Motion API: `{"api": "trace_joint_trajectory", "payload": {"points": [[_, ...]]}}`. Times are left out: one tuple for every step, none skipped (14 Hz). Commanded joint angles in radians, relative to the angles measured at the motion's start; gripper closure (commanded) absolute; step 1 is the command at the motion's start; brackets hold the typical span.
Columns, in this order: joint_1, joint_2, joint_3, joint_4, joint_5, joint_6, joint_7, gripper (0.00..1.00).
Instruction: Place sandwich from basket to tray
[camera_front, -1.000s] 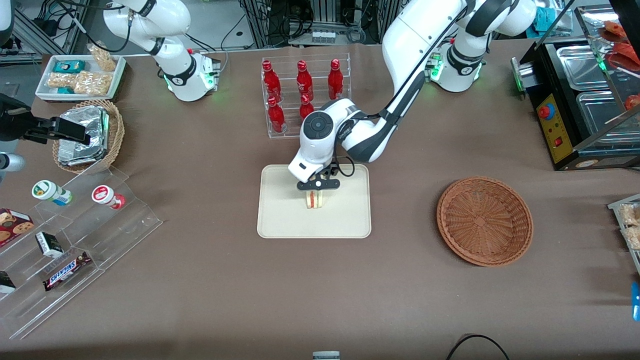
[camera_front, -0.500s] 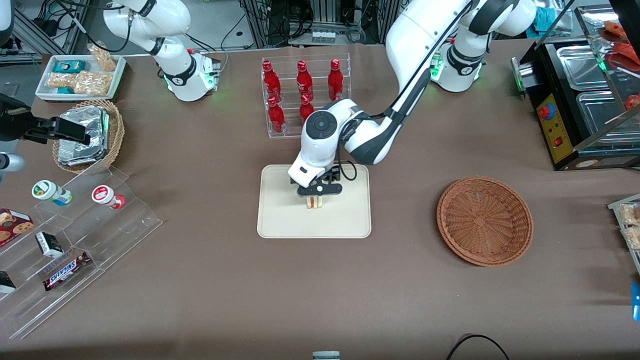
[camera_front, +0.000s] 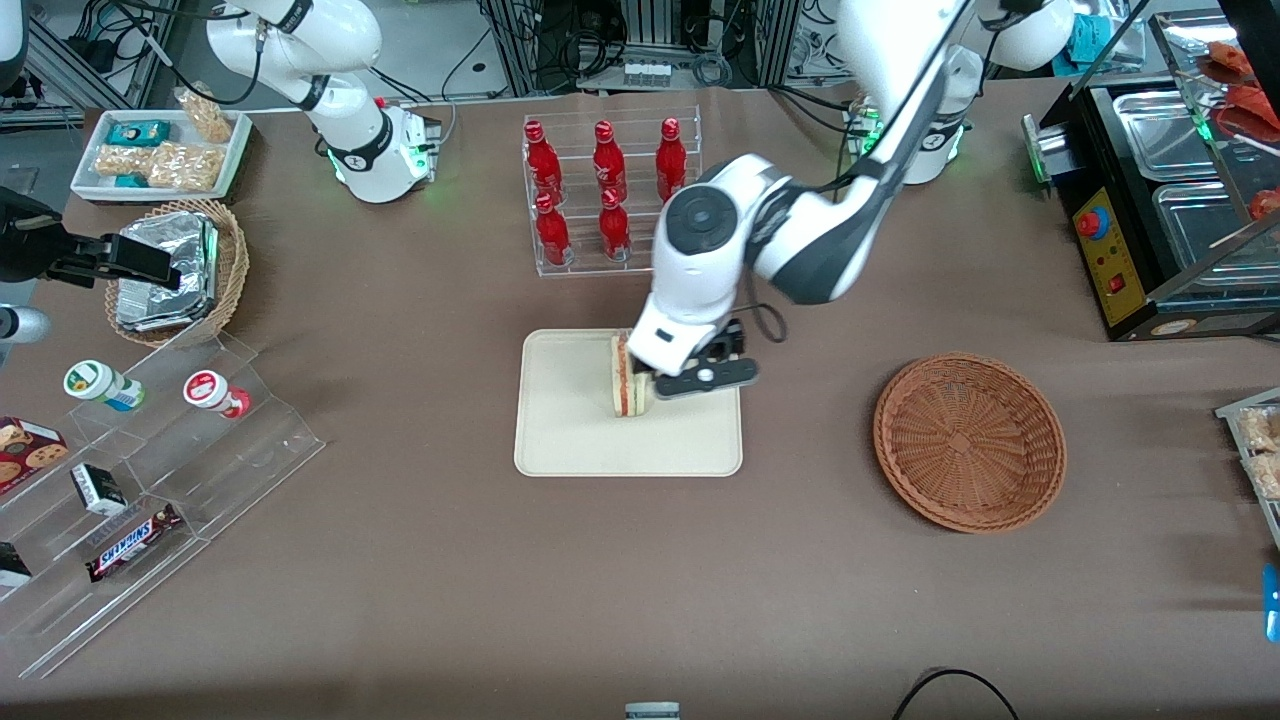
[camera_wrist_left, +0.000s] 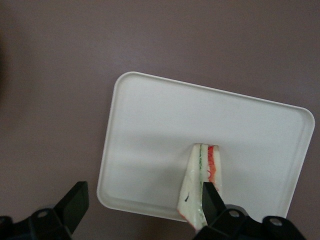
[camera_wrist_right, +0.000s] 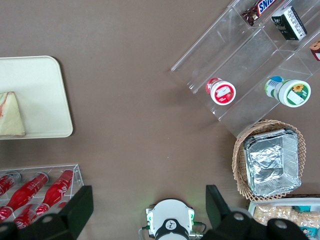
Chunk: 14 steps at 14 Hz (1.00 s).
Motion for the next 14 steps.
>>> {"api": "trace_joint_trajectory", "payload": {"points": [[0.082, -0.128, -0.002, -0.050, -0.007, -0.140, 0.116, 0.00], [0.111, -0.168, -0.002, -0.050, -0.008, -0.209, 0.172, 0.00], [0.154, -0.212, -0.002, -0.048, -0.025, -0.289, 0.249, 0.00], [0.203, -0.246, -0.002, -0.047, -0.048, -0.350, 0.335, 0.00], [0.260, -0.284, -0.002, -0.045, -0.067, -0.416, 0.439, 0.00], [0.306, -0.310, -0.001, -0.041, -0.071, -0.473, 0.514, 0.00], [0.347, -0.335, -0.001, -0.035, -0.070, -0.524, 0.568, 0.00], [0.390, -0.364, -0.001, -0.029, -0.067, -0.576, 0.613, 0.00], [0.423, -0.387, 0.001, -0.022, -0.059, -0.614, 0.650, 0.00], [0.455, -0.412, 0.002, -0.009, -0.052, -0.662, 0.700, 0.00], [0.489, -0.432, 0.009, 0.004, -0.045, -0.717, 0.751, 0.00], [0.521, -0.452, 0.018, 0.017, -0.045, -0.756, 0.776, 0.00], [0.547, -0.467, 0.025, 0.036, -0.045, -0.774, 0.799, 0.00], [0.559, -0.473, 0.027, 0.053, -0.045, -0.777, 0.825, 0.00]]}}
